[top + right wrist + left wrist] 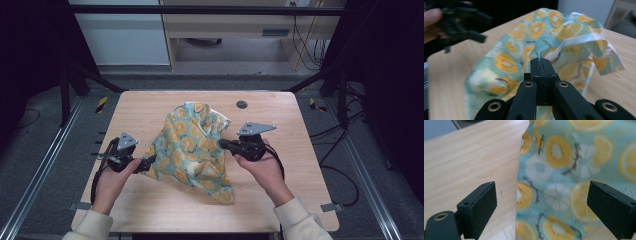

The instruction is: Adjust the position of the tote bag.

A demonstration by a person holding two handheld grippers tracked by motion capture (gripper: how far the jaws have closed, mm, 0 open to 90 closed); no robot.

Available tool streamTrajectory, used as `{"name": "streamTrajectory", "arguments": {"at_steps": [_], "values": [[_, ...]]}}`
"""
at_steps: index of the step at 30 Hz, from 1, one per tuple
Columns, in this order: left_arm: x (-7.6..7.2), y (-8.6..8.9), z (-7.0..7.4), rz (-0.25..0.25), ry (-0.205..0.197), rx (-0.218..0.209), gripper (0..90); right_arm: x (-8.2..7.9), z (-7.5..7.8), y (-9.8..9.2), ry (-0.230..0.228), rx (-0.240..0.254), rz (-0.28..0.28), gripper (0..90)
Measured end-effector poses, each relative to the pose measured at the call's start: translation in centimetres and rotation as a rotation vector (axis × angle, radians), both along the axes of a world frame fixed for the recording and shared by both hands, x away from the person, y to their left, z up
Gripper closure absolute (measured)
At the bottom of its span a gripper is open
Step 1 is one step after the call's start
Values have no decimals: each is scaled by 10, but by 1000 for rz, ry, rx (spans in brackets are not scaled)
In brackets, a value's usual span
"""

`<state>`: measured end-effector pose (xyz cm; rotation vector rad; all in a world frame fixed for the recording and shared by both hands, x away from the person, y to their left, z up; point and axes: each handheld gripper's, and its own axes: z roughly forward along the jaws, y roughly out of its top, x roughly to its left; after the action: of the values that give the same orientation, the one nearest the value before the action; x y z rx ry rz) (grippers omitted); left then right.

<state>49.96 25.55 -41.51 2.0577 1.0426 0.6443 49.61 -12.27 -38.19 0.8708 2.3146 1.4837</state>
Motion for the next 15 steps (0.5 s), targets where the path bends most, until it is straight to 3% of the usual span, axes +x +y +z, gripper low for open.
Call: {"name": "streamTrajectory", "arguments": {"at_steps": [4,6,9,10,11,14,15], "values": [[16,-6,14,-13,-8,-19,87,-10,7,11,-10,23,53,900],[32,-13,27,-26,-10,-41,87,-14,12,14,-19,28,71,900],[44,-18,33,-35,-8,-39,88,-15,16,16,-26,25,86,900],[55,-23,37,-44,-8,-33,88,-15,20,18,-27,28,93,900],[55,-23,37,-44,-8,-33,88,-15,20,18,-27,28,93,900],[75,-35,41,-77,24,-32,88,-13,26,18,-33,34,108,900],[80,-38,42,-82,31,-7,88,-13,27,18,-34,34,109,900]]}}
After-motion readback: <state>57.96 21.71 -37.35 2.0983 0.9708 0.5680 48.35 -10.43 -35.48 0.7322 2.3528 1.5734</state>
